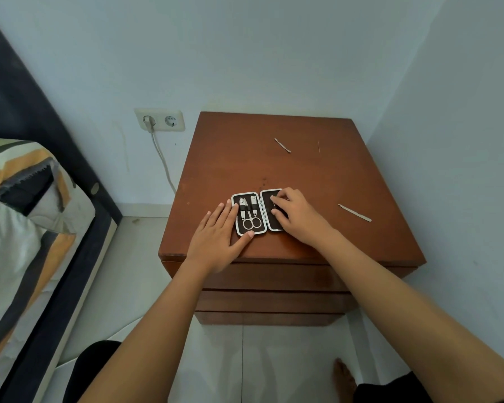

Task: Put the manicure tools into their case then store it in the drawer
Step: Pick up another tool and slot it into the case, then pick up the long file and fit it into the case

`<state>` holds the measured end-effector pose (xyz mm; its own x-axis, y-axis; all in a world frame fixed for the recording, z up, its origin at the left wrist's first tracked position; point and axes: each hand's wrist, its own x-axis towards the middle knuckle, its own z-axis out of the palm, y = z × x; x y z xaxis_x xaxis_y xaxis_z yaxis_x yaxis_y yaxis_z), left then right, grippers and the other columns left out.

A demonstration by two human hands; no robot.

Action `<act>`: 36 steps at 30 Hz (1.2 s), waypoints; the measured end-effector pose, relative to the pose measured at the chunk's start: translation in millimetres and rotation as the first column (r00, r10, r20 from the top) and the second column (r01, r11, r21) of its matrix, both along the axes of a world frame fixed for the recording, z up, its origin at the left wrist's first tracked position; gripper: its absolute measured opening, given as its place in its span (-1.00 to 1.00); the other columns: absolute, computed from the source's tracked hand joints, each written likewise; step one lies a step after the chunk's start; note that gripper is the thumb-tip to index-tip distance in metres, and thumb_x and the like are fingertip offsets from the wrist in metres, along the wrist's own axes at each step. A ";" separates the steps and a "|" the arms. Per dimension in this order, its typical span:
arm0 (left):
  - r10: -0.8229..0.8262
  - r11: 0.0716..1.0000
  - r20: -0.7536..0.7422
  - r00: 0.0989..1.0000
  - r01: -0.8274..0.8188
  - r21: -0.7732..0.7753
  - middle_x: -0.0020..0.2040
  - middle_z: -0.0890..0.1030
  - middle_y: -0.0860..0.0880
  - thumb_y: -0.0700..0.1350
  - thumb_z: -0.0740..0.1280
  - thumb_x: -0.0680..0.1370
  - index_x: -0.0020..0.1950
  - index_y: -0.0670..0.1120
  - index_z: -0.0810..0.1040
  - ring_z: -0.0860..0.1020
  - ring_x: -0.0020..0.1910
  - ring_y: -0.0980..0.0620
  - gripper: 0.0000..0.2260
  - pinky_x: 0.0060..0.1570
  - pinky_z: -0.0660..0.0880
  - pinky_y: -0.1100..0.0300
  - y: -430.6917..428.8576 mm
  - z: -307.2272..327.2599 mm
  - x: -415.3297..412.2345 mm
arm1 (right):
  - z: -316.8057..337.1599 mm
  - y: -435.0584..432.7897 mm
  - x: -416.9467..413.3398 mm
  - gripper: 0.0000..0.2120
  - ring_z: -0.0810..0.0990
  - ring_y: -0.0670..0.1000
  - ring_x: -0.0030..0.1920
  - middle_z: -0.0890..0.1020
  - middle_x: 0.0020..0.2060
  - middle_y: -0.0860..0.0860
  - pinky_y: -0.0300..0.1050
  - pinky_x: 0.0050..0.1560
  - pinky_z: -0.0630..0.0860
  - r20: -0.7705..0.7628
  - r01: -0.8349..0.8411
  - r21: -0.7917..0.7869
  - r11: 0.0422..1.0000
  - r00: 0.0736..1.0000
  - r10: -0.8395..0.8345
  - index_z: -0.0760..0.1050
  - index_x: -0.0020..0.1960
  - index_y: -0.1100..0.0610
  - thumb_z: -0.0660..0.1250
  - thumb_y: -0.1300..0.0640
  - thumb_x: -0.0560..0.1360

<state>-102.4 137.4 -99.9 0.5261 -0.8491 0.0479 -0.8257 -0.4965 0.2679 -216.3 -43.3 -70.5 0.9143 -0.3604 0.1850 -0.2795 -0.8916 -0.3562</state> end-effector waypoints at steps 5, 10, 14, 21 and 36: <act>0.000 1.000 -0.003 1.000 0.000 0.002 0.56 -0.07 0.03 0.39 -0.25 0.40 0.54 0.00 -0.11 -0.14 0.52 0.12 -0.22 0.45 -0.22 0.16 -0.1 0.5 -0.7 | -3.4 3.4 -8.8 -0.62 0.38 0.10 0.20 0.45 0.16 0.14 -0.01 0.18 0.43 0.017 0.000 -0.005 1.000 1.000 0.000 0.39 0.32 0.26 0.20 0.11 0.56; -0.002 1.000 -0.005 1.000 0.002 -0.002 0.56 -0.05 0.02 0.39 -0.24 0.41 0.54 0.00 -0.10 -0.12 0.52 0.11 -0.22 0.46 -0.20 0.15 0.1 0.1 0.4 | -0.6 4.9 -20.2 -0.63 0.38 0.06 0.20 0.45 0.18 0.11 -0.08 0.22 0.36 0.027 0.014 0.070 0.997 1.000 -0.016 0.40 0.31 0.24 0.21 0.11 0.56; -0.001 1.000 0.008 1.000 0.001 0.011 0.56 -0.06 0.03 0.40 -0.26 0.40 0.54 0.01 -0.11 -0.12 0.52 0.12 -0.21 0.44 -0.22 0.17 0.3 1.5 0.3 | 1.0 -22.5 -54.2 -0.72 0.43 0.10 0.14 0.49 0.07 0.15 -0.10 0.20 0.34 0.113 0.231 0.155 0.961 0.962 -0.249 0.48 0.20 0.25 0.25 0.18 0.53; 0.003 1.000 -0.008 1.000 -0.003 0.007 0.56 -0.05 0.03 0.40 -0.24 0.40 0.54 0.01 -0.10 -0.12 0.52 0.12 -0.21 0.45 -0.20 0.16 -0.2 0.2 0.5 | 0.5 -77.0 -118.5 -0.84 0.52 0.10 -0.07 0.50 -0.06 0.17 -0.05 0.06 0.45 0.122 0.568 0.273 0.777 0.780 -0.613 0.55 -0.02 0.25 0.38 0.19 0.44; 0.003 1.000 -0.009 1.000 -0.003 0.015 0.56 -0.05 0.03 0.41 -0.23 0.41 0.54 0.01 -0.10 -0.12 0.52 0.11 -0.21 0.44 -0.21 0.16 -1.4 -0.6 0.9 | 8.3 -84.9 -110.4 -0.92 0.49 0.08 -0.14 0.58 -0.07 0.18 -0.16 -0.17 0.37 -0.082 0.650 0.312 0.693 0.745 -0.662 0.55 -0.21 0.15 0.38 0.18 0.46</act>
<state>-101.5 135.9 -100.5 0.5294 -0.8478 0.0305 -0.8216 -0.5033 0.2677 -326.7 -128.2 -62.2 0.4187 -0.9080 -0.0121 -0.7345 -0.3308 -0.5925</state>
